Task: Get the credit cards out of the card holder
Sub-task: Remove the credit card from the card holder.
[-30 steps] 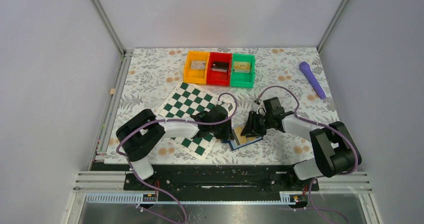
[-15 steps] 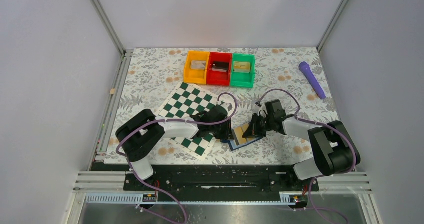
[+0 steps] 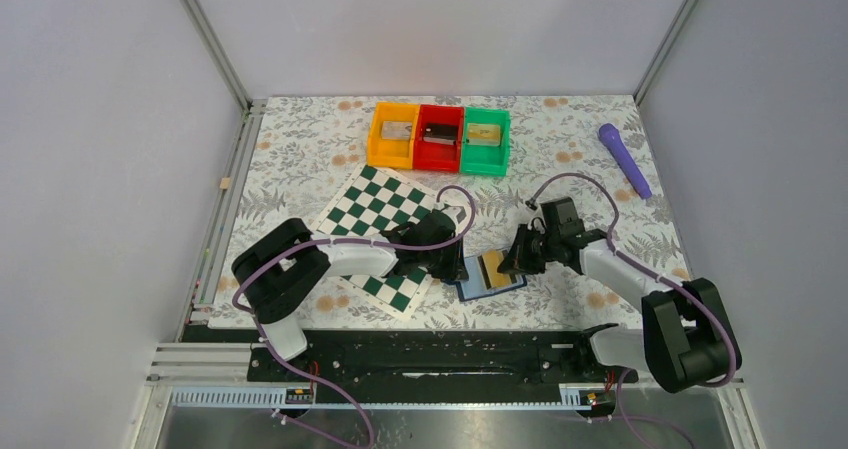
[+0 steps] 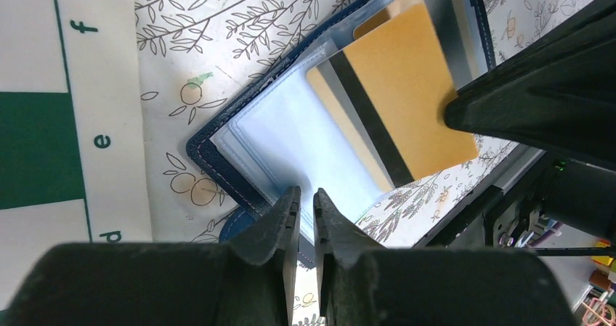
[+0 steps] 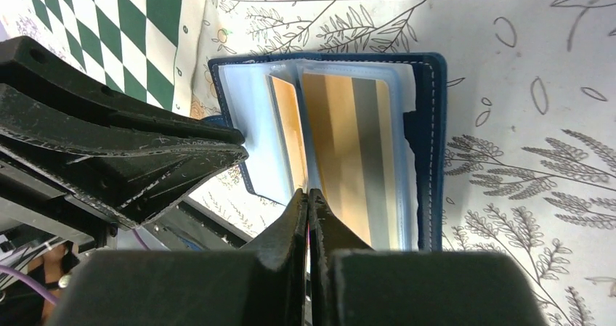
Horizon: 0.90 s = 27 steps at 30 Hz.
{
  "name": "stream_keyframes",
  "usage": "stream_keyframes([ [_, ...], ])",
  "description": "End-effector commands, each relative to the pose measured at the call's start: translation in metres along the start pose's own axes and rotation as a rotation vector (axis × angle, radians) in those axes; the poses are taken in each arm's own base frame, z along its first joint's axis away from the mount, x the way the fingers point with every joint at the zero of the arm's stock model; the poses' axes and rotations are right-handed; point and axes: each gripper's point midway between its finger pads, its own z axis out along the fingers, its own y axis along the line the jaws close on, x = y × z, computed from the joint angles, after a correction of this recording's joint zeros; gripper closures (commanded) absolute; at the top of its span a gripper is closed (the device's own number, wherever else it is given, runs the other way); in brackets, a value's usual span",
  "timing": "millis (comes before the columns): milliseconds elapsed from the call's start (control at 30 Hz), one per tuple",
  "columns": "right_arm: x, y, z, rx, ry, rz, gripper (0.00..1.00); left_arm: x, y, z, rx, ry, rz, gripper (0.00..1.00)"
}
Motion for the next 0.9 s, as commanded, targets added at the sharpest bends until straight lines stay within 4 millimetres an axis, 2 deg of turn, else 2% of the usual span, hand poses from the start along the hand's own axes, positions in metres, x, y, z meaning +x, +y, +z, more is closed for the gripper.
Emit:
stream_keyframes([
  [0, -0.013, 0.001, -0.016, 0.048, -0.053, -0.036, 1.00, 0.008, 0.005, -0.008, -0.016, 0.033, 0.036, 0.86],
  [133, -0.028, 0.006, -0.028, 0.075, -0.119, -0.089, 1.00, 0.001, -0.004, -0.018, -0.010, 0.037, 0.068, 0.83],
  [233, -0.034, 0.008, -0.038, 0.096, -0.145, -0.109, 1.00, -0.009, -0.021, -0.029, 0.029, 0.022, 0.078, 0.79],
  [400, -0.041, 0.017, -0.051, 0.093, -0.183, -0.112, 1.00, -0.031, -0.047, -0.052, 0.095, -0.045, 0.138, 0.66],
  [567, -0.037, 0.045, -0.061, -0.014, -0.176, -0.011, 1.00, -0.055, -0.062, -0.081, 0.140, -0.174, 0.314, 0.58],
  [700, -0.033, 0.071, -0.066, -0.149, -0.179, 0.123, 1.00, -0.070, -0.082, -0.103, 0.179, -0.310, 0.481, 0.56],
  [867, -0.036, 0.094, -0.080, -0.271, -0.215, 0.215, 1.00, -0.060, -0.111, -0.116, 0.228, -0.517, 0.819, 0.56],
])
